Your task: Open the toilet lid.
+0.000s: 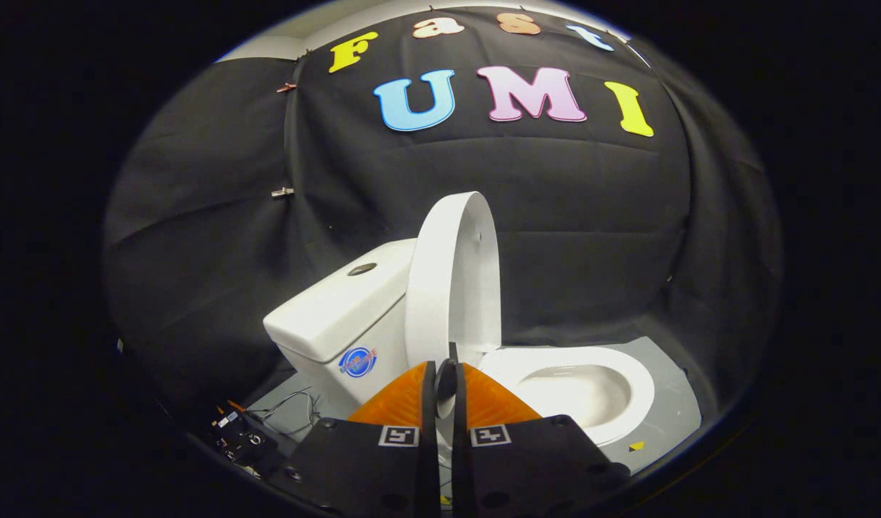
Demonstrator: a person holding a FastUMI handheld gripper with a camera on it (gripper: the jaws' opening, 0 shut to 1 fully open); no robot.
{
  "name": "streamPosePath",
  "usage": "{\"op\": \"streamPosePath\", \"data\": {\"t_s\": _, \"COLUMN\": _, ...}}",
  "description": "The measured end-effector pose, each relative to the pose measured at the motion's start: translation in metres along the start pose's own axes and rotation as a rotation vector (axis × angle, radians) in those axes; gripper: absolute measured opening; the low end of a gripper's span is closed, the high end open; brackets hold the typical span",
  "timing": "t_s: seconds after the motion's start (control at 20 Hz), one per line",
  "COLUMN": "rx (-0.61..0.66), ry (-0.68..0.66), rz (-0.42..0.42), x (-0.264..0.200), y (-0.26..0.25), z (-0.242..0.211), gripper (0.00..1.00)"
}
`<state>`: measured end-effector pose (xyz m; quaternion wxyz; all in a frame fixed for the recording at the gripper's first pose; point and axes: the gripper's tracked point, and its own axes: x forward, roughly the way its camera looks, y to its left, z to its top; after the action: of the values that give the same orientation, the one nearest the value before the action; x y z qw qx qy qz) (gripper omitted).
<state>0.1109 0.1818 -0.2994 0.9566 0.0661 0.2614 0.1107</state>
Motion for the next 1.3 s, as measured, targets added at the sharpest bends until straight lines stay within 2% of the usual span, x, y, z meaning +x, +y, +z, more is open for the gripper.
{"op": "streamPosePath", "data": {"t_s": 0.4, "rx": -0.016, "ry": 0.011, "rz": 0.072, "x": 0.016, "y": 0.04, "z": -0.004, "gripper": 0.11}}
{"op": "streamPosePath", "data": {"t_s": 0.7, "rx": -0.023, "ry": 0.01, "rz": 0.086, "x": 0.02, "y": 0.053, "z": -0.005, "gripper": 0.11}}
{"op": "streamPosePath", "data": {"t_s": 0.75, "rx": -0.017, "ry": 0.007, "rz": 0.127, "x": 0.019, "y": 0.061, "z": -0.005, "gripper": 0.11}}
{"op": "streamPosePath", "data": {"t_s": 0.85, "rx": -0.015, "ry": 0.003, "rz": 0.131, "x": 0.023, "y": 0.064, "z": -0.005, "gripper": 0.24}}
{"op": "streamPosePath", "data": {"t_s": 0.95, "rx": 0.0, "ry": 0.005, "rz": 0.144, "x": 0.023, "y": 0.063, "z": -0.004, "gripper": 0.24}}
{"op": "streamPosePath", "data": {"t_s": 1.05, "rx": 0.002, "ry": 0.008, "rz": 0.132, "x": 0.024, "y": 0.063, "z": -0.003, "gripper": 0.36}}
{"op": "streamPosePath", "data": {"t_s": 1.2, "rx": 0.001, "ry": -0.007, "rz": 0.152, "x": 0.019, "y": 0.068, "z": 0.004, "gripper": 1.0}}
{"op": "streamPosePath", "data": {"t_s": 1.3, "rx": 0.013, "ry": -0.033, "rz": 0.159, "x": 0.013, "y": 0.068, "z": 0.014, "gripper": 0.99}}
